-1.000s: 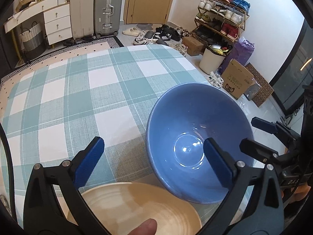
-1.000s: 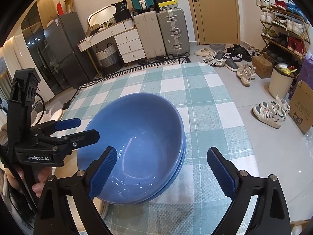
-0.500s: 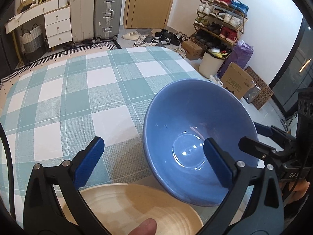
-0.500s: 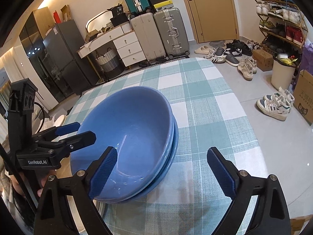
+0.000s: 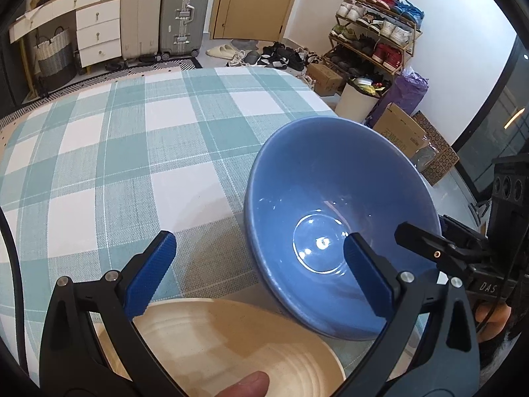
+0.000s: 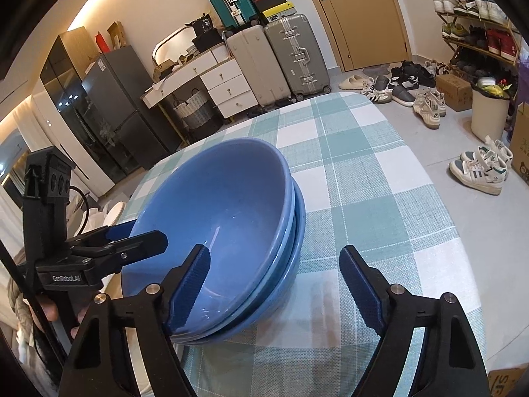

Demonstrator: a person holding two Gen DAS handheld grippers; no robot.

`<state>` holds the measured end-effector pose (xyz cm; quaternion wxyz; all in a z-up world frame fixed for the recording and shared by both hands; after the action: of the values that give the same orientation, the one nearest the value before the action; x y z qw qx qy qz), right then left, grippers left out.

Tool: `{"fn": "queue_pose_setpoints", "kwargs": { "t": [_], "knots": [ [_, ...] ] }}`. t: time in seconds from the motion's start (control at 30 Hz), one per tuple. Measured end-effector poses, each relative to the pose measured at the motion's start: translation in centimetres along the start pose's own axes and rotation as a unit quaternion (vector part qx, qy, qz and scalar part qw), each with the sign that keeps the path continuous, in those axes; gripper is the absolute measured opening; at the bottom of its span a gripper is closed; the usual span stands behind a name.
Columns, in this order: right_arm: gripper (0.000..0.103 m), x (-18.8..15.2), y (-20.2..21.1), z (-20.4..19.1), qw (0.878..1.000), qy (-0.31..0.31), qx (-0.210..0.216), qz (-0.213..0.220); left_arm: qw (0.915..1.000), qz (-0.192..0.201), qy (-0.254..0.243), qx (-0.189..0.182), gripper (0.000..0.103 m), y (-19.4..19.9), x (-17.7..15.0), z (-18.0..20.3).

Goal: Organize plates and bowls
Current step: 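Close the left tool on the three-bowl stack rim while the right tool grips it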

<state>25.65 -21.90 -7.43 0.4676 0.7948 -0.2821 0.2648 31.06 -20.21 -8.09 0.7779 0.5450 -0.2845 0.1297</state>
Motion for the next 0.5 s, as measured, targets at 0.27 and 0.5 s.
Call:
{"fn": "queue_pose_setpoints", "kwargs": {
  "t": [0.27, 0.5],
  "knots": [
    [0.072, -0.18, -0.42, -0.33, 1.000, 0.000, 0.014, -0.003, 0.9997, -0.002, 0.014, -0.021, 0.100, -0.38, -0.24, -0.03],
    [0.067, -0.24, -0.61, -0.48, 1.000, 0.001, 0.015, -0.006, 0.9992, -0.001, 0.008, -0.038, 0.092, -0.32, -0.28, 0.61]
  ]
}}
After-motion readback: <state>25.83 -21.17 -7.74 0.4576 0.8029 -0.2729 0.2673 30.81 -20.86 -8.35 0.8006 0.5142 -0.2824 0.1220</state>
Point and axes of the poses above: each gripper's, at about its wrist camera, not at the fingertips, and y roughly against the way its jaws point, z to its right, x to its top, the point moved 10 cm from there along -y, roughly the way its jaws point, and after that the axes turned 1 degree about x, right-handed, at the moved point
